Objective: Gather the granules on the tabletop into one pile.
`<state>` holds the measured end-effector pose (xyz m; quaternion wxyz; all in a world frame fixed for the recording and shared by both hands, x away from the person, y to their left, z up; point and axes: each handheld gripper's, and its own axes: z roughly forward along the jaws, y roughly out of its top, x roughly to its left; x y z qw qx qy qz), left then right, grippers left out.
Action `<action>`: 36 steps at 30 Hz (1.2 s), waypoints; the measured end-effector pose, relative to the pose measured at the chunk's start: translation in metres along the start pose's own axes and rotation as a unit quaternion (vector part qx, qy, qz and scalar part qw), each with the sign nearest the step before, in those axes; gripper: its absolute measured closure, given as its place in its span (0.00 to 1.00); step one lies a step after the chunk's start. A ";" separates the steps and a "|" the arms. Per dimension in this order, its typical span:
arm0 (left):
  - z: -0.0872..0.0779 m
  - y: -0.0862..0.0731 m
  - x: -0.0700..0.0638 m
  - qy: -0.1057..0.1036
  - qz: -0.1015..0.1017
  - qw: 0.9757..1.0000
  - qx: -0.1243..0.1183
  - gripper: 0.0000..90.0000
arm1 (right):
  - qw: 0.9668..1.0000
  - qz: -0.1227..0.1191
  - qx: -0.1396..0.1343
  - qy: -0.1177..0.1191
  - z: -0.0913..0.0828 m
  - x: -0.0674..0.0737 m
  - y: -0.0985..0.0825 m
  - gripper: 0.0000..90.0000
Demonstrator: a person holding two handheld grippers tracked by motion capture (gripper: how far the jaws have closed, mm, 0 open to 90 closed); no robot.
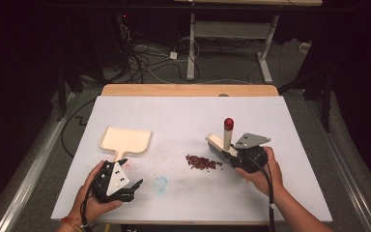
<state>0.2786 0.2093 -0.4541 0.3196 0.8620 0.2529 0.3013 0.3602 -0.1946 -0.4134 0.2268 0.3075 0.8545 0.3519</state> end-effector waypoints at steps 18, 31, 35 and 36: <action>0.004 0.001 0.000 -0.019 -0.007 1.000 -0.001 0.22 | 0.999 0.046 0.011 -0.008 0.012 0.015 0.013 0.76; 0.003 0.001 0.000 -0.018 -0.012 1.000 0.000 0.22 | 0.996 0.056 -0.006 -0.067 0.031 0.046 0.025 0.76; 0.004 0.002 -0.001 -0.017 -0.014 1.000 0.002 0.22 | 0.993 0.083 -0.013 -0.082 0.031 0.050 0.027 0.76; 0.004 0.002 -0.001 -0.016 -0.014 1.000 0.002 0.22 | 0.993 0.089 -0.013 -0.082 0.032 0.051 0.027 0.76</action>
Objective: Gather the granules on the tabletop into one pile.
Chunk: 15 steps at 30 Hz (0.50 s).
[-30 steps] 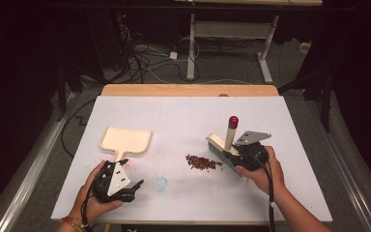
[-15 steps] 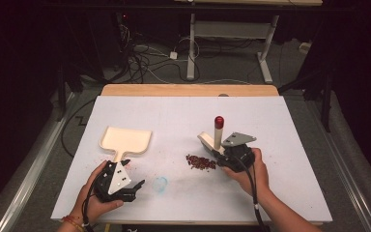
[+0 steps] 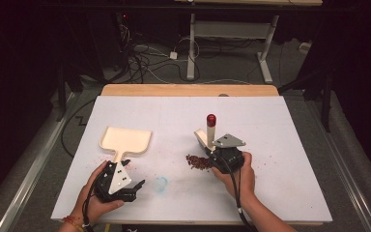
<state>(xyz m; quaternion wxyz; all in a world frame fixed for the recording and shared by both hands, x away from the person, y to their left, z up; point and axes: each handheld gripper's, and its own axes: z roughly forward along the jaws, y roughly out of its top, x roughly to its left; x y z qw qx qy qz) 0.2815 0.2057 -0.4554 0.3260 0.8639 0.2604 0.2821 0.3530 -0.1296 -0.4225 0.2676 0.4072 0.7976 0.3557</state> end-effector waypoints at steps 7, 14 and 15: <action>0.002 0.001 0.001 0.002 -0.005 1.000 0.003 0.23 | 1.000 0.020 -0.005 -0.008 0.005 0.006 0.004 0.76; 0.000 0.000 0.002 -0.001 -0.005 1.000 0.001 0.23 | 0.999 0.032 -0.009 -0.014 0.010 0.012 0.010 0.76; 0.000 -0.001 0.001 -0.002 -0.006 1.000 0.000 0.23 | 0.999 0.031 -0.011 -0.015 0.011 0.012 0.010 0.76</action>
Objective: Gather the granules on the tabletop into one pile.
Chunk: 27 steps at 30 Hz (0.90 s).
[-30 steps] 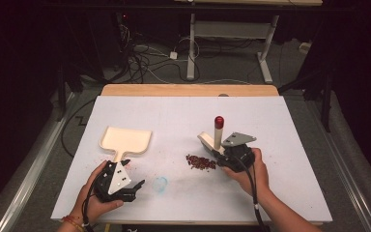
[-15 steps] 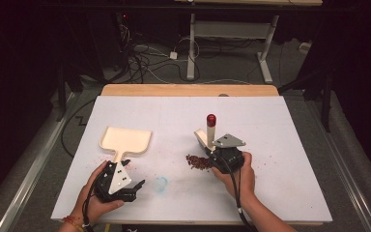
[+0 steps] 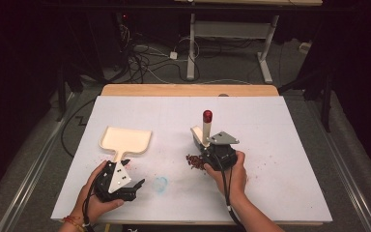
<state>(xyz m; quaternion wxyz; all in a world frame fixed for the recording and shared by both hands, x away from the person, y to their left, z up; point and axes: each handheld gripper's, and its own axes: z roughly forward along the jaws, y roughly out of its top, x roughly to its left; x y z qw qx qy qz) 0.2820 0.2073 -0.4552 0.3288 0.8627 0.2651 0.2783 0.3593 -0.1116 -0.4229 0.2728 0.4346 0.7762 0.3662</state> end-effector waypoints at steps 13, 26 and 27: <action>0.000 -0.001 -0.001 -0.002 0.003 1.000 0.003 0.23 | 1.000 0.001 -0.018 0.003 -0.012 -0.020 0.006 0.76; 0.002 0.000 -0.002 0.000 0.012 1.000 0.009 0.23 | 0.976 -0.090 -0.054 0.191 -0.070 -0.056 -0.011 0.76; 0.002 0.000 -0.002 0.000 0.013 1.000 0.009 0.23 | 0.972 -0.103 -0.055 0.203 -0.073 -0.054 -0.013 0.76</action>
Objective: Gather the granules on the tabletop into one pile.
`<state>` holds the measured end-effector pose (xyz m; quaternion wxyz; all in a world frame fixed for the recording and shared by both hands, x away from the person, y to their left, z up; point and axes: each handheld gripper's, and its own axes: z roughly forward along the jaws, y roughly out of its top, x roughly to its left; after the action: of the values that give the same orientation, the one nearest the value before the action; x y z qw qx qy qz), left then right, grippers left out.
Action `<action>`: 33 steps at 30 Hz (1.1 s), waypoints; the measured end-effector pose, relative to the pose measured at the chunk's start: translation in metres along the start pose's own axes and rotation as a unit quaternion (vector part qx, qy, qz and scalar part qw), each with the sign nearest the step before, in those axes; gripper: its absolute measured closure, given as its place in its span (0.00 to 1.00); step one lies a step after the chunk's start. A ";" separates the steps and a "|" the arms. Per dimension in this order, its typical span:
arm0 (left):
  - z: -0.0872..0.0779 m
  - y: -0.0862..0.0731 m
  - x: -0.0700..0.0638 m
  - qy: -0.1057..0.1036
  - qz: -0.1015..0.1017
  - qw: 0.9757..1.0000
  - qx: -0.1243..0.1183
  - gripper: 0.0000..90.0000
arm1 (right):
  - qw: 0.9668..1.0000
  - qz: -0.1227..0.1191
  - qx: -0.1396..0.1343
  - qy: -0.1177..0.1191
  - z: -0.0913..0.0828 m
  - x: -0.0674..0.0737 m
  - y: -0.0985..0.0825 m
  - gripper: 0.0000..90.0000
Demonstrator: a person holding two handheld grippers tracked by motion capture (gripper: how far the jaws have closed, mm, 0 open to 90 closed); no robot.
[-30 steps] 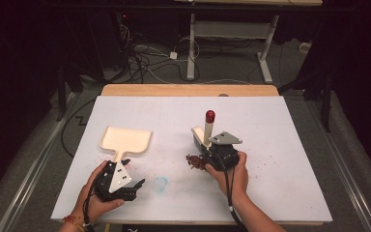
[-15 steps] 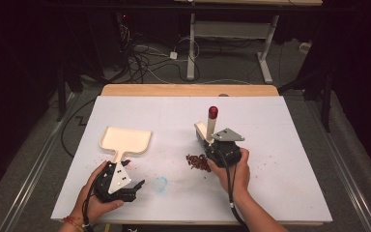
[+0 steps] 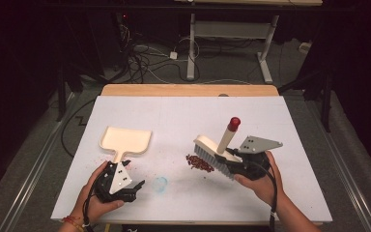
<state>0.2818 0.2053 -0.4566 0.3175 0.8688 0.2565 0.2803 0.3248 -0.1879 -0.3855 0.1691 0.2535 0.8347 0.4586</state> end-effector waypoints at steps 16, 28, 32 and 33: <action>-0.002 -0.001 0.000 0.000 0.003 1.000 -0.003 0.23 | 0.983 -0.083 0.072 0.149 0.029 0.015 -0.017 0.76; -0.003 0.000 -0.002 0.002 0.009 1.000 -0.001 0.23 | 0.992 -0.056 0.059 0.093 0.006 -0.023 -0.018 0.76; -0.003 0.000 -0.002 0.002 0.009 1.000 -0.001 0.23 | 0.993 -0.062 0.055 0.082 -0.004 -0.023 -0.015 0.76; -0.003 0.000 -0.002 0.003 0.009 1.000 -0.001 0.23 | 0.993 -0.065 0.056 0.083 -0.007 -0.022 -0.015 0.76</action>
<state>0.2787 0.2054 -0.4556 0.3148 0.8702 0.2492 0.2856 0.3357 -0.2121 -0.3933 0.1147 0.1685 0.8849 0.4187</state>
